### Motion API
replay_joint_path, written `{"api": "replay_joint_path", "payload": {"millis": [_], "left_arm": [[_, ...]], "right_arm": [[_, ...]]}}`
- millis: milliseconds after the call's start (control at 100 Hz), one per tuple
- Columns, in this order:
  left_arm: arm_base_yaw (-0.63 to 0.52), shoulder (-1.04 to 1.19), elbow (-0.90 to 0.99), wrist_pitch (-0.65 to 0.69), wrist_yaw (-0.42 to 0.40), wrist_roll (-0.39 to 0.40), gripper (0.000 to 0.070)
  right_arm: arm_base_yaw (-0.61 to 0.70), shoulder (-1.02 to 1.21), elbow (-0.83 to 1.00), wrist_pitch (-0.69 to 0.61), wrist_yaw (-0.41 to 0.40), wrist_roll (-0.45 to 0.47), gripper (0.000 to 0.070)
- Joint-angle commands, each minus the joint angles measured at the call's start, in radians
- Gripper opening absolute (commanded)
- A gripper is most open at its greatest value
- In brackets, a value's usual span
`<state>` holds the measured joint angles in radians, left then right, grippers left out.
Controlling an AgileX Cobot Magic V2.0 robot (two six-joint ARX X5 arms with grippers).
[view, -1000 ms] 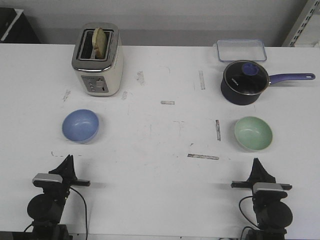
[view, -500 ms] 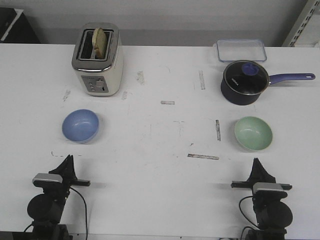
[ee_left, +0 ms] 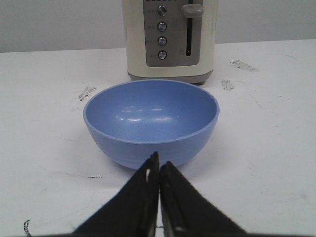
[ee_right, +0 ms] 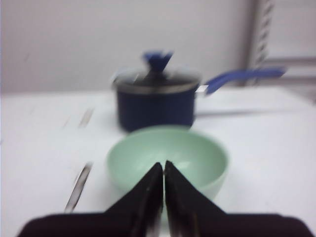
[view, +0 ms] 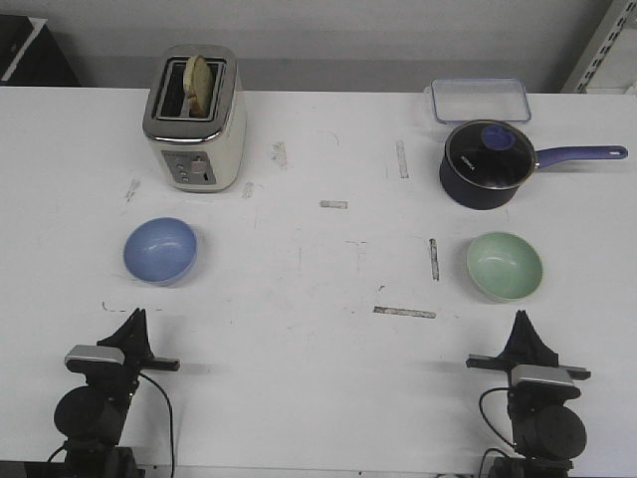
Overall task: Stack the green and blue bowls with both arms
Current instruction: 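Reach the right gripper forward and grasp the pale green bowl rim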
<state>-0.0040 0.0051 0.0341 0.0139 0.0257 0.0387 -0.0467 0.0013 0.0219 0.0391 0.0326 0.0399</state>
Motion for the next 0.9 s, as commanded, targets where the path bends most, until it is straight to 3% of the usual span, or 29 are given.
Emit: {"api": "replay_joint_path", "payload": {"millis": [0,140,300,520,570,690,890], "left_arm": [[0.001,-0.002,-0.021,0.01,0.0,0.001,0.0001],[0.001,-0.002,-0.021,0.01,0.0,0.001,0.0001],[0.001,-0.002,-0.021,0.011,0.0,0.001,0.0001],[0.001,-0.002,-0.021,0.01,0.0,0.001,0.0001],[0.001,-0.002,-0.021,0.01,0.0,0.001,0.0001],[0.001,-0.002,-0.021,0.01,0.0,0.001,0.0001],[0.001,-0.002,-0.021,0.01,0.0,-0.002,0.0001]], "right_arm": [[0.0,0.0,0.057,0.029,0.011,0.007,0.0],[0.0,0.068,0.254,-0.004,0.032,-0.003,0.0],[0.0,0.313,0.591,-0.251,0.046,-0.003,0.0029],[-0.001,0.702,0.98,-0.541,0.036,-0.003,0.0354],[-0.003,0.783,1.046,-0.604,0.036,-0.003,0.0394],[-0.03,0.95,1.142,-0.718,0.022,-0.004,0.0409],[-0.143,1.167,1.155,-0.783,-0.122,-0.06,0.0409]]}}
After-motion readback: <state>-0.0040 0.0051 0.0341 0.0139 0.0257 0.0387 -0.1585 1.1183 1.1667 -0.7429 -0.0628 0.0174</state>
